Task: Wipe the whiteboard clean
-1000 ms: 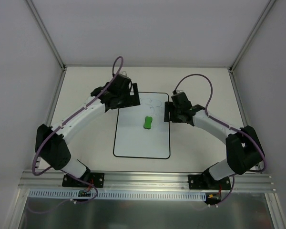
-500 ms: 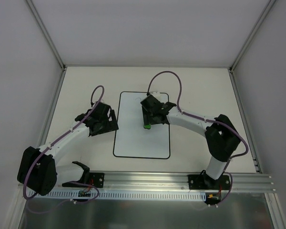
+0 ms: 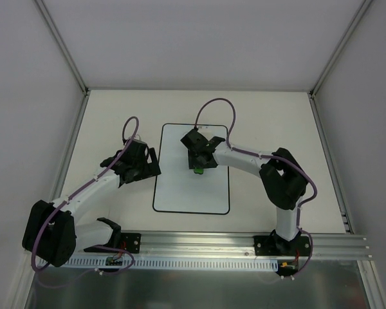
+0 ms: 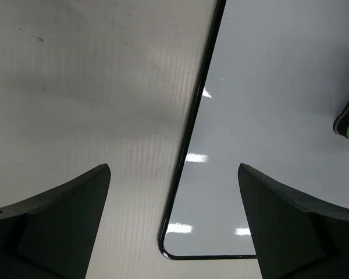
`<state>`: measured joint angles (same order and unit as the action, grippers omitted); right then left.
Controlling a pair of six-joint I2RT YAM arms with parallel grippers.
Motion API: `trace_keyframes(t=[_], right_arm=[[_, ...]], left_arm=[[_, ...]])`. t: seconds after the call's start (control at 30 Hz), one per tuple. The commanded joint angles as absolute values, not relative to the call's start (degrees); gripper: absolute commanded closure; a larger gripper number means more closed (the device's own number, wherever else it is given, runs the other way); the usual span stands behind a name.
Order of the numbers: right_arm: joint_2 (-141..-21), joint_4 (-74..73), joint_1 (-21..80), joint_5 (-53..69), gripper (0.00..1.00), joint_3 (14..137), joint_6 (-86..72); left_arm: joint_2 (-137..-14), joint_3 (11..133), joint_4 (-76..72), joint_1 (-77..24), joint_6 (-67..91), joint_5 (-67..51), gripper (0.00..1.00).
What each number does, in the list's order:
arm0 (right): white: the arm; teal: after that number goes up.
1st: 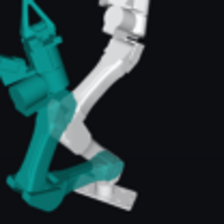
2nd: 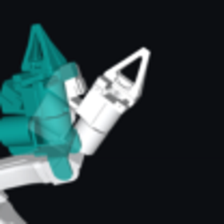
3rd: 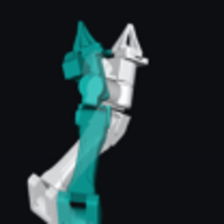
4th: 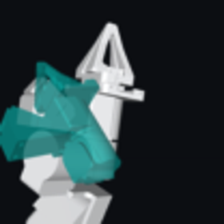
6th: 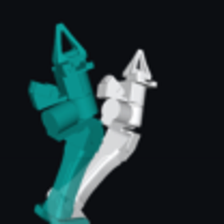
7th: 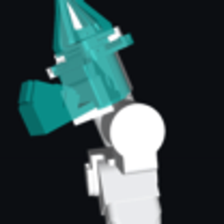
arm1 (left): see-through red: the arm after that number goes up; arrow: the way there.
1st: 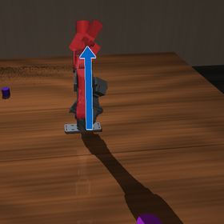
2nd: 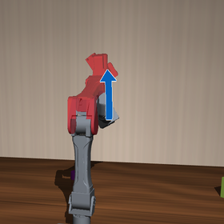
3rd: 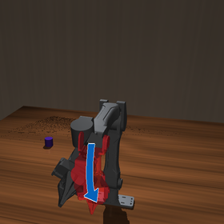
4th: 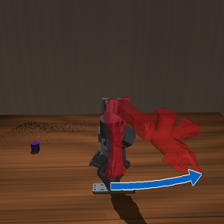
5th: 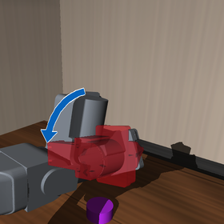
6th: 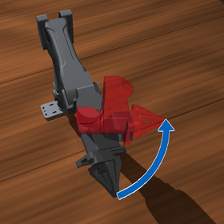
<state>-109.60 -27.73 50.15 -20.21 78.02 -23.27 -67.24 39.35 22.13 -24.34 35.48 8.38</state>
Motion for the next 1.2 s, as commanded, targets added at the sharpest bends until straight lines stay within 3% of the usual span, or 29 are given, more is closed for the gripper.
trace_keyframes(t=[0.0,0.73,0.93,1.17], right_arm=[[-110.65,-28.48,50.36,-22.41,0.41,81.21,-25.93],[-113.91,-28.39,49.83,-25.23,0.54,82.79,-30.15],[-114.7,-28.3,49.57,-24.79,0.58,83.06,-29.8],[-114.43,-28.3,49.48,-24.78,0.75,82.27,-28.74]], left_arm=[[-67.94,38.76,19.86,-24.26,36.3,7.29,0.08],[-74.26,38.06,16.61,-24.26,36.21,5.98,0.12],[-76.81,38.5,15.56,-24.17,36.04,5.45,0.19],[-81.21,39.72,14.5,-24.26,35.6,4.66,0.32]])
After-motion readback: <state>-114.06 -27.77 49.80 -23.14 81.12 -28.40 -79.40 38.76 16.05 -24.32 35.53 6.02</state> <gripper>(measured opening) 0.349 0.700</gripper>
